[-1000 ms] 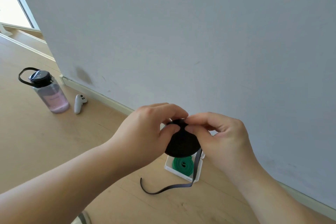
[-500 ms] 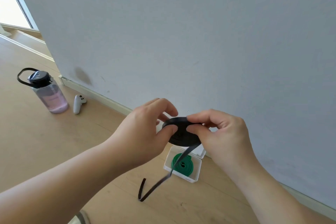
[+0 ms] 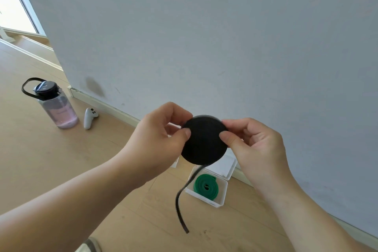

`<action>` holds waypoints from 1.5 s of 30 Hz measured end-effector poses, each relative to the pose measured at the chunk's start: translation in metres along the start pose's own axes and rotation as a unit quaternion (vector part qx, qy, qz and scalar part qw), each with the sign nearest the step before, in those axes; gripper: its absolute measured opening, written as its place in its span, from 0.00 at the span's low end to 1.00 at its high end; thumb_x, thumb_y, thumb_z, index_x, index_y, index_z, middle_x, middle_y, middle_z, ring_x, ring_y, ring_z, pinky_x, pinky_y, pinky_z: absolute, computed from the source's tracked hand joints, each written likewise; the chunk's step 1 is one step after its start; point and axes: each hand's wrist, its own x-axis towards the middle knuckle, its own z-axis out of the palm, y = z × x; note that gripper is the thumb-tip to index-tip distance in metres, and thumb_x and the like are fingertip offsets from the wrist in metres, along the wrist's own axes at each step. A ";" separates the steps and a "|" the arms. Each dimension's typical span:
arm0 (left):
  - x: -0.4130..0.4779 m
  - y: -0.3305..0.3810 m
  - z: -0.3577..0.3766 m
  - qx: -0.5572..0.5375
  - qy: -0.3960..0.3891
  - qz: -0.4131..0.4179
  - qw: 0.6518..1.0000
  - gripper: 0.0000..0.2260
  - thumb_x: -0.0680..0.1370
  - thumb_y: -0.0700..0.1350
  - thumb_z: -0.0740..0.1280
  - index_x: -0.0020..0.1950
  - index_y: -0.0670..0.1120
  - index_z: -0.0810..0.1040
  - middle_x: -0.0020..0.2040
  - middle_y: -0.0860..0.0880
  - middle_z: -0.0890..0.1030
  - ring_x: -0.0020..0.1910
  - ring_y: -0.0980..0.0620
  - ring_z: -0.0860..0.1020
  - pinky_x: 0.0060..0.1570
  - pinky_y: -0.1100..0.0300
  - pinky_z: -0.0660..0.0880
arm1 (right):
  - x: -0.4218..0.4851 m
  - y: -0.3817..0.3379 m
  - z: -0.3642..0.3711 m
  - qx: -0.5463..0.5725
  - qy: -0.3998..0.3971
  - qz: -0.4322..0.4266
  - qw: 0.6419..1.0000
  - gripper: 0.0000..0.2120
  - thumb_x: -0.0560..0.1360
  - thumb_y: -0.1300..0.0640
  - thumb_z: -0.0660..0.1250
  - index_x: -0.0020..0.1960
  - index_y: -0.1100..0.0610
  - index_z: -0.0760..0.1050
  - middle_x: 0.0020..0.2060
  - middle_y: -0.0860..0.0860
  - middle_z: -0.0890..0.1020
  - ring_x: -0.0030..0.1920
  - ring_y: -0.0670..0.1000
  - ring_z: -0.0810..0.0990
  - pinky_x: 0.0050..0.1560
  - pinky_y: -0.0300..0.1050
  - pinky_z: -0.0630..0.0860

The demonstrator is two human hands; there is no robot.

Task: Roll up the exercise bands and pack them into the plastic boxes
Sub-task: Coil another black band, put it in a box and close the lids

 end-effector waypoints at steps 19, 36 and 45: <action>0.011 0.018 0.028 -0.040 0.006 -0.002 0.999 0.09 0.79 0.43 0.72 0.52 0.58 0.83 0.42 0.56 0.86 0.36 0.60 0.83 0.37 0.66 0.78 | 0.009 0.001 -0.022 0.101 0.054 0.076 0.990 0.09 0.73 0.65 0.76 0.45 0.51 0.88 0.43 0.51 0.89 0.47 0.50 0.88 0.51 0.46 0.84; 0.026 0.021 0.040 0.027 -0.144 -0.015 0.989 0.11 0.75 0.43 0.76 0.52 0.57 0.83 0.42 0.57 0.84 0.37 0.60 0.83 0.34 0.65 0.78 | 0.019 0.005 -0.037 0.058 -0.020 0.092 0.994 0.10 0.71 0.69 0.77 0.42 0.54 0.88 0.39 0.55 0.89 0.45 0.54 0.88 0.51 0.46 0.84; 0.023 0.018 0.035 -0.028 -0.080 -0.006 0.996 0.15 0.76 0.38 0.75 0.52 0.58 0.83 0.43 0.57 0.83 0.38 0.57 0.84 0.39 0.60 0.79 | 0.014 0.002 -0.036 0.065 -0.028 0.051 0.996 0.13 0.71 0.69 0.77 0.47 0.52 0.87 0.42 0.53 0.89 0.46 0.51 0.88 0.47 0.40 0.82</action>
